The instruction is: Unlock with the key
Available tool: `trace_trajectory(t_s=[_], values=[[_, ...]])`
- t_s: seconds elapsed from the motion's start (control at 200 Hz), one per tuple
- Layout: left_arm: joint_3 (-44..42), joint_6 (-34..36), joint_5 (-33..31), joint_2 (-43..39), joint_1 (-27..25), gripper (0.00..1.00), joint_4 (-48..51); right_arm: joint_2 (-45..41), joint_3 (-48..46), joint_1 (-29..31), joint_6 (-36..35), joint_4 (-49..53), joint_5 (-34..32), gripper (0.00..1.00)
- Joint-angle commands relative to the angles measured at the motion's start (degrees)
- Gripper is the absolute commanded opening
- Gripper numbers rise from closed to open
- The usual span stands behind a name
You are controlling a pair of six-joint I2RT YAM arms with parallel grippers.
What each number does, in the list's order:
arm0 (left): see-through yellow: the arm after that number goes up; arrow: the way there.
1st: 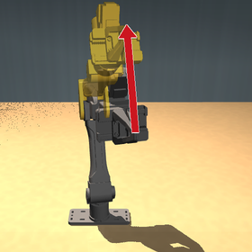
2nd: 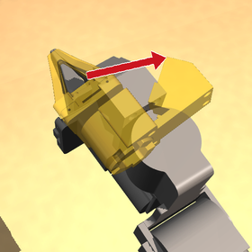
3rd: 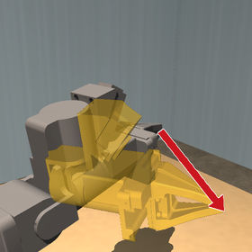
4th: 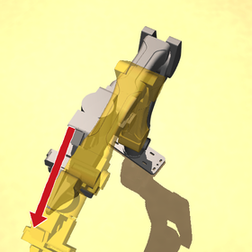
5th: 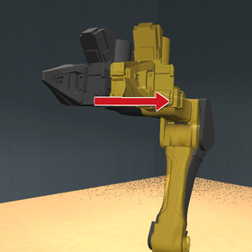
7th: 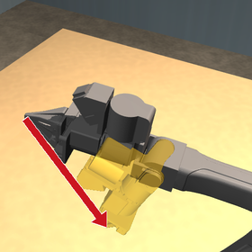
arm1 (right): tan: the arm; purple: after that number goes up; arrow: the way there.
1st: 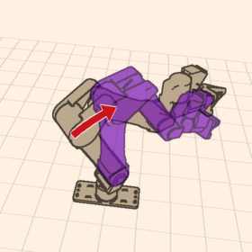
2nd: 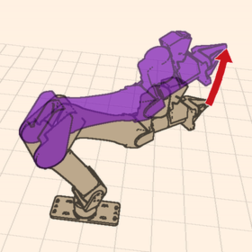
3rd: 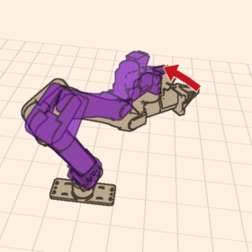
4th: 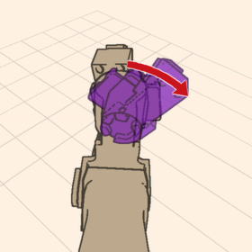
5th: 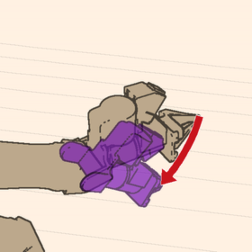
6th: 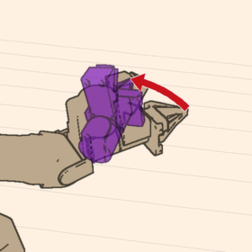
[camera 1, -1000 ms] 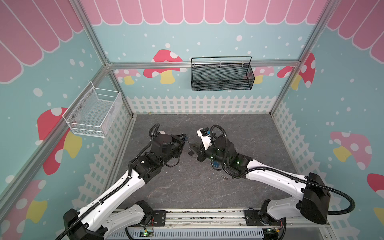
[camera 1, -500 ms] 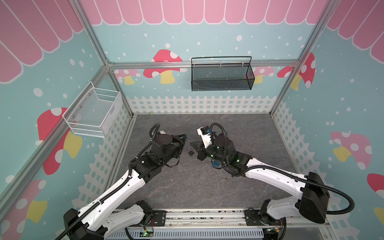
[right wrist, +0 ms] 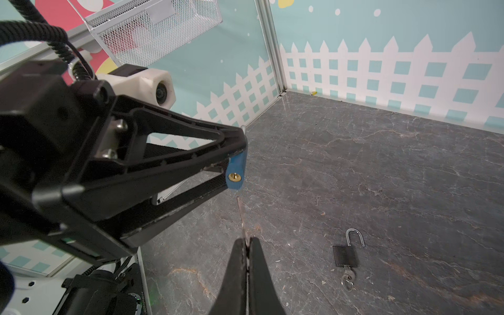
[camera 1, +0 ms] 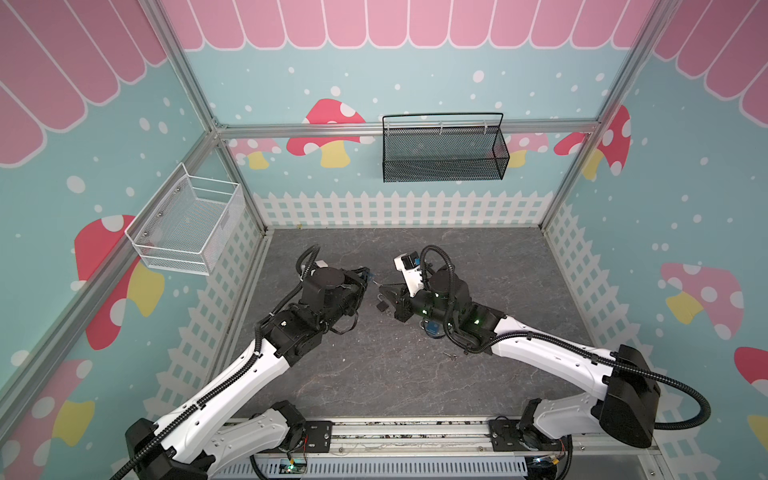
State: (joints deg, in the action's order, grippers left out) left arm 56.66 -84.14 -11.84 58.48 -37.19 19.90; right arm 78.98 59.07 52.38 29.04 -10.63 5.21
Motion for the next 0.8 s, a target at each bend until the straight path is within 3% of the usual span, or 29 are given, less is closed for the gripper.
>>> trace_trajectory(t_s=[0.0,0.795], values=[[1.72,1.34,-1.09,-0.67,0.2,0.0,0.12,1.03,2.61,-0.05,0.93,-0.31,1.02,0.0],[1.05,0.9,-1.08,-1.27,0.18,0.0,-0.73,1.63,3.5,-0.03,1.78,-0.36,-1.04,0.0]])
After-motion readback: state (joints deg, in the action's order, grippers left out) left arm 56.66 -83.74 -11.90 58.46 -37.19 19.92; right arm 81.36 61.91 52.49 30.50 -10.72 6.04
